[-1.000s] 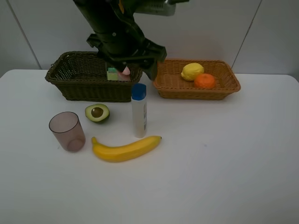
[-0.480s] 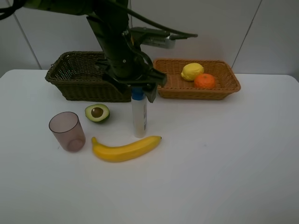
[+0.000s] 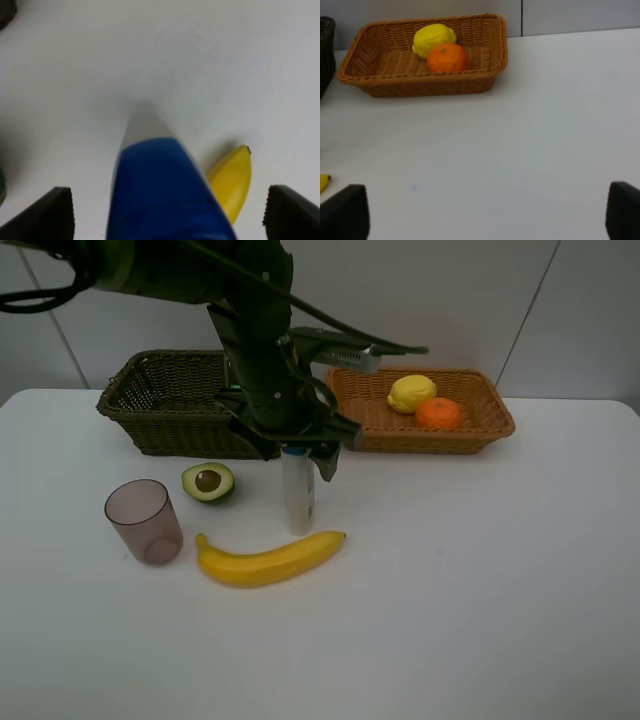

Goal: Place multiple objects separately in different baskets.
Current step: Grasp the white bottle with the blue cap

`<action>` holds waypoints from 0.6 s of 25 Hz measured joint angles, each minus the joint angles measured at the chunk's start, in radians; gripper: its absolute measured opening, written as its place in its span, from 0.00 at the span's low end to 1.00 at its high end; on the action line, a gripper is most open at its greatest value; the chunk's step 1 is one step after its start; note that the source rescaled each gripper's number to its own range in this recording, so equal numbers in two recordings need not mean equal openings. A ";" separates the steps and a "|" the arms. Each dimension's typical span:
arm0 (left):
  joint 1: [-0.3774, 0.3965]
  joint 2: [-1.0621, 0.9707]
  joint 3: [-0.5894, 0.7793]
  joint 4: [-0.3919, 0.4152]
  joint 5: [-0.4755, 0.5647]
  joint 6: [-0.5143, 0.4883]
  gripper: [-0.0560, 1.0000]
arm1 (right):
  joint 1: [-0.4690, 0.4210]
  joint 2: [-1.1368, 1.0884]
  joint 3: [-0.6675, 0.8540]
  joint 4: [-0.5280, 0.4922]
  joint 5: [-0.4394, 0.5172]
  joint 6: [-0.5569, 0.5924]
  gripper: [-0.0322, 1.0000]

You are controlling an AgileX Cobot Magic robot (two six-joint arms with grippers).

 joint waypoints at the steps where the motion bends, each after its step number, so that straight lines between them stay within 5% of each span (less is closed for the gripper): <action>1: -0.001 0.001 0.000 0.000 0.000 0.000 1.00 | 0.000 0.000 0.000 0.000 0.000 0.000 1.00; 12: -0.001 0.001 0.000 0.000 -0.005 -0.004 0.99 | 0.000 0.000 0.000 0.000 0.000 0.000 1.00; 15: -0.001 0.001 0.000 0.000 -0.005 -0.007 0.92 | 0.000 0.000 0.000 -0.001 0.000 0.000 1.00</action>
